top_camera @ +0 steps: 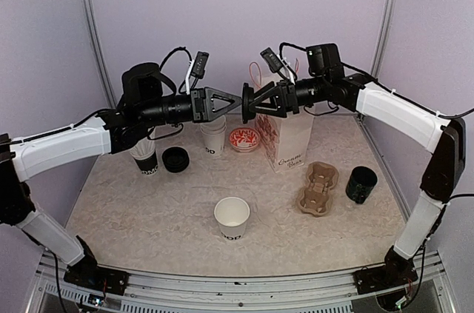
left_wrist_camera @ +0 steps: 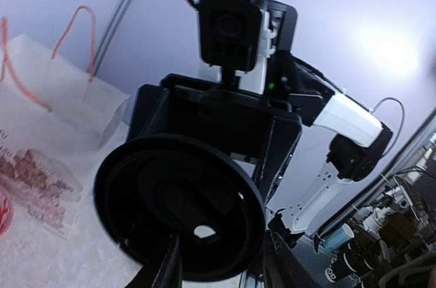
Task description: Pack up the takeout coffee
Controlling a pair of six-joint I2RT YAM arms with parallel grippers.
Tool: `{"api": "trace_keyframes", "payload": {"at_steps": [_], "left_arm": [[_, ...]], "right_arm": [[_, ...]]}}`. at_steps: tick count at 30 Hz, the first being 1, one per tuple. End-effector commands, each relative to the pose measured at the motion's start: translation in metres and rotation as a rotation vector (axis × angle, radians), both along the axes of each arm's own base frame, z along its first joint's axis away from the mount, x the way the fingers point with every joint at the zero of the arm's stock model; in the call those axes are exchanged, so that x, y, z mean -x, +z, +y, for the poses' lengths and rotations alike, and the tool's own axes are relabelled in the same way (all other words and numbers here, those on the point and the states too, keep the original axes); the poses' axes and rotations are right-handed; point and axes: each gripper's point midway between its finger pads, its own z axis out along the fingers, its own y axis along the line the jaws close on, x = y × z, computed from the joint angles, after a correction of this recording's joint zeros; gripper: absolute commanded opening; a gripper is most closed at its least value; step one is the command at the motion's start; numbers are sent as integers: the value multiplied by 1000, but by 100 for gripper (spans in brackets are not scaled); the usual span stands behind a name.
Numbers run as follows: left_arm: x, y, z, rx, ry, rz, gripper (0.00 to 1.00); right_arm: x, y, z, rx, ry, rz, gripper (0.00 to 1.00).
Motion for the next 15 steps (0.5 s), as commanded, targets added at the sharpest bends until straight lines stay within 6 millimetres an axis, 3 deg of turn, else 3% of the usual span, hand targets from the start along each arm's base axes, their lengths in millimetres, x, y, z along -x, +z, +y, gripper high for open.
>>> {"api": "trace_keyframes", "payload": {"at_steps": [1, 3, 7, 11, 15], "left_arm": [[-20, -48, 39, -299, 292, 75, 40], [-27, -92, 60, -461, 413, 164, 35], [-11, -165, 84, -700, 496, 251, 32], [4, -218, 102, -843, 535, 345, 24], [18, -255, 113, -955, 513, 421, 16]], "right_arm": [[-3, -19, -31, 112, -82, -150, 70], [0, -32, -40, 168, -94, -195, 70], [16, -50, -52, 248, -52, -246, 70], [29, -61, -58, 323, -10, -292, 72], [42, -71, -58, 394, 33, -335, 71]]}}
